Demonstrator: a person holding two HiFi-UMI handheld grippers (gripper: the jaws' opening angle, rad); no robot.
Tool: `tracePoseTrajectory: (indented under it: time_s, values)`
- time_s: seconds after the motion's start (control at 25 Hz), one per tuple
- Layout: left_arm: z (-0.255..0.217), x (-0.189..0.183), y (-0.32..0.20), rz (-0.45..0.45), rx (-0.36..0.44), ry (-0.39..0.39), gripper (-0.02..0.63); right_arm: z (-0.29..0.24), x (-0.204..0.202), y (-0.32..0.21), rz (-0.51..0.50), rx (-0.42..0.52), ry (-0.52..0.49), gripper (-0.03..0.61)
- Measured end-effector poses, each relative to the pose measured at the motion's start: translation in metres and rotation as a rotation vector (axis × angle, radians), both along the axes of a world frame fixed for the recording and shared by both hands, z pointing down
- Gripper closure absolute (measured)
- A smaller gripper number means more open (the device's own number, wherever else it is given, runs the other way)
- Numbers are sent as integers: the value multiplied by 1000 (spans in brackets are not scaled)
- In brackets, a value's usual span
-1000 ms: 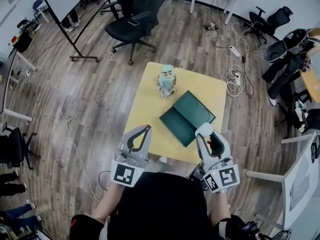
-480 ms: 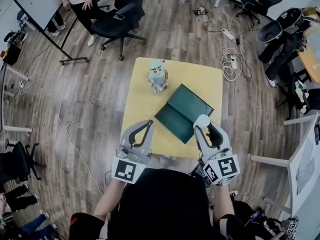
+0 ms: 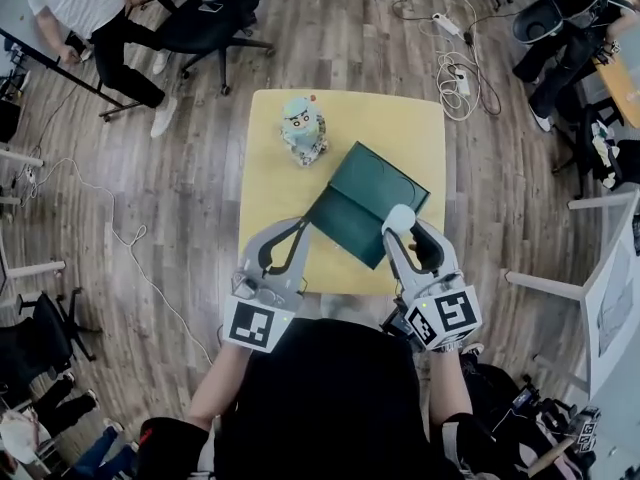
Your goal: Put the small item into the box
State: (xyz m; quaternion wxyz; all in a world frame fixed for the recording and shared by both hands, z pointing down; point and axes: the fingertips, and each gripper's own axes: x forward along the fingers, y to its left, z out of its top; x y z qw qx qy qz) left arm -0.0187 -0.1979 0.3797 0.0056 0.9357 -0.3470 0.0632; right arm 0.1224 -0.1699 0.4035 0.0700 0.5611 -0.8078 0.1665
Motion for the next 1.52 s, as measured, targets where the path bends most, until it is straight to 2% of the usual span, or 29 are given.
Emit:
tracePoseTrajectory:
  time_s: [0.24,0.92,1.12,1.52]
  values:
    - [3,10,-15,53,13,-16,612,16,0,-15,30,-51,-14,413]
    - [27,44,-29,187,-40,-12,612,78,-5,-19,66,-210,-42,413]
    - [32,50,-39,194,-65,-1,612,97,-4,-23,69,-254,-33,413]
    - [40,28,-44,210,-82,1,612,132,-38,-19,36,-337,-4,413]
